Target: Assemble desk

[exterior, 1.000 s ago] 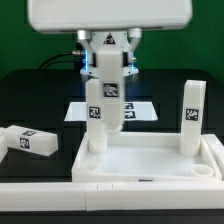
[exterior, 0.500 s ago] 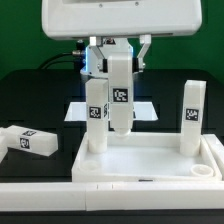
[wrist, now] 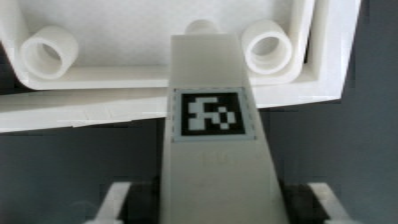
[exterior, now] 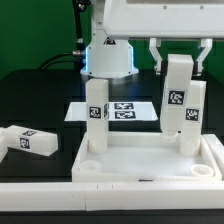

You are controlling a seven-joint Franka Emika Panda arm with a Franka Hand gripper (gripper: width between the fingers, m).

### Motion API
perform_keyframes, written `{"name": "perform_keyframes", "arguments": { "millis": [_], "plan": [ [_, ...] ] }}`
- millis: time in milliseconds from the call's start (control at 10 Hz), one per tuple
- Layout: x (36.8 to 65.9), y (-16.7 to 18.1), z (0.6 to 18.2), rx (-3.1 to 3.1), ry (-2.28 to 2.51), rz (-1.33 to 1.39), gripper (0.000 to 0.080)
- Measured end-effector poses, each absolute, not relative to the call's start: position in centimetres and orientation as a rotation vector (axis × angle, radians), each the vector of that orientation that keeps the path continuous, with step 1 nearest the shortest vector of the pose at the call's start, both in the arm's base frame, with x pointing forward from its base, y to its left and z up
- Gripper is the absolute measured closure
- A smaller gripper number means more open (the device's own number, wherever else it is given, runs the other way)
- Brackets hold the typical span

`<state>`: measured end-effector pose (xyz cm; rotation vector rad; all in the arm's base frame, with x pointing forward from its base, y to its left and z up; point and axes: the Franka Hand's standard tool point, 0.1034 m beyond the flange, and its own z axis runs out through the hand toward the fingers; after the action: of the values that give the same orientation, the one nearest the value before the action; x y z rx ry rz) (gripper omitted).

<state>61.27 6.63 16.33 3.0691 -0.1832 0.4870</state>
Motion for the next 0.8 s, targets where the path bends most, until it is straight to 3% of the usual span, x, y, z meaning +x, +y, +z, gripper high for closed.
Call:
{"name": "perform_keyframes", "arguments": {
  "millis": [500, 800],
  "plan": [
    [63.6, 8.0, 15.4, 3.057, -0.18, 0.559, 0.0514],
    [62.8, 10.2, 13.8, 3.084, -0.228, 0.544, 0.0514]
  ]
}}
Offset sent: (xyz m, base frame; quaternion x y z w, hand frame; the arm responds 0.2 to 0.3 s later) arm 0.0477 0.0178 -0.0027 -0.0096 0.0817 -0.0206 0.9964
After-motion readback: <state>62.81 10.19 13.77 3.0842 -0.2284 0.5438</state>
